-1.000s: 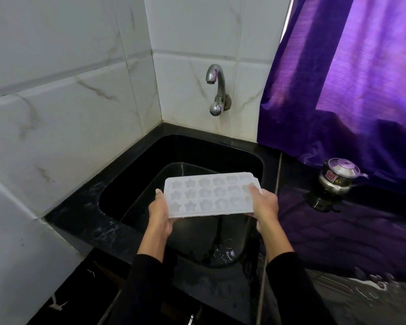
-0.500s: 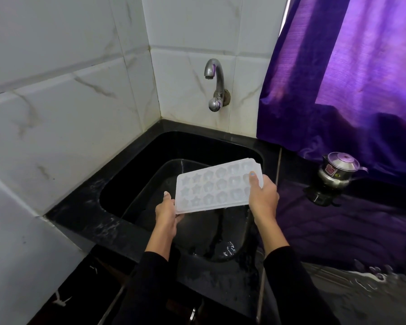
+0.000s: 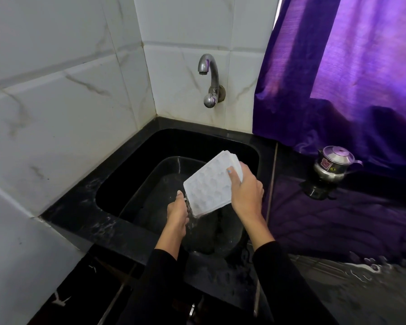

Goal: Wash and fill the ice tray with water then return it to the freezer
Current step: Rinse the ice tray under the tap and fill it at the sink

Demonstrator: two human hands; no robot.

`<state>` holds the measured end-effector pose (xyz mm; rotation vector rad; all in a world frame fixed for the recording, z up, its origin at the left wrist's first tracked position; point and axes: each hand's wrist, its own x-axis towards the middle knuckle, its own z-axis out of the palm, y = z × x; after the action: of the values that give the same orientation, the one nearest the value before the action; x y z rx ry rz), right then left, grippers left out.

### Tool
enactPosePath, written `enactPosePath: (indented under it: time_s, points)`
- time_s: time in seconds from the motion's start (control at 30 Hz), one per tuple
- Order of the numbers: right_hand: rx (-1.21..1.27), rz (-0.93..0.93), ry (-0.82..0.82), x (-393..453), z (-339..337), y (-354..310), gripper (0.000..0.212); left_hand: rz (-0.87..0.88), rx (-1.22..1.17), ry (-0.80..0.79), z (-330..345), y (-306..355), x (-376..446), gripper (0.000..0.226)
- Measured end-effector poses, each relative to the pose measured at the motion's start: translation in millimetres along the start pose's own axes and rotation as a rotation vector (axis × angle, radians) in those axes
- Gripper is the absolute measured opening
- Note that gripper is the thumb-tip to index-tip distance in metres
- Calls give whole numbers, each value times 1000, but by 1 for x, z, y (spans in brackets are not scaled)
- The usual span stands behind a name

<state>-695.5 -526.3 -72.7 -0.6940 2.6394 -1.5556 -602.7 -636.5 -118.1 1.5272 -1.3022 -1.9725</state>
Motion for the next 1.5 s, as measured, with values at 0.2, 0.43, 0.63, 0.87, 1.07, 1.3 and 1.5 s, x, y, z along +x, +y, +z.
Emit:
enactPosePath:
  time_s: [0.2, 0.43, 0.63, 0.87, 1.07, 1.3, 1.5]
  points:
    - [-147, -126, -98, -5, 10, -5, 44, -4, 1, -19, 4, 0, -2, 61]
    - [-228, -328, -149, -13, 12, -14, 47, 7, -3, -36, 5, 3, -4, 63]
    - [-207, -503, 30, -13, 9, -21, 49, 23, -48, -44, 8, 6, -6, 64]
    - [-51, -489, 176, -10, 2, -23, 43, -1, -73, -69, 3, 4, -3, 64]
    - [-21, -311, 19, -18, 14, 0, 40, -87, -69, -65, -3, -3, 9, 65]
    - [-33, -183, -83, -21, 32, 14, 38, -142, -42, -89, 4, -8, 28, 63]
    - [3, -157, -34, -20, 36, 19, 37, -154, -41, -69, 14, -5, 32, 64]
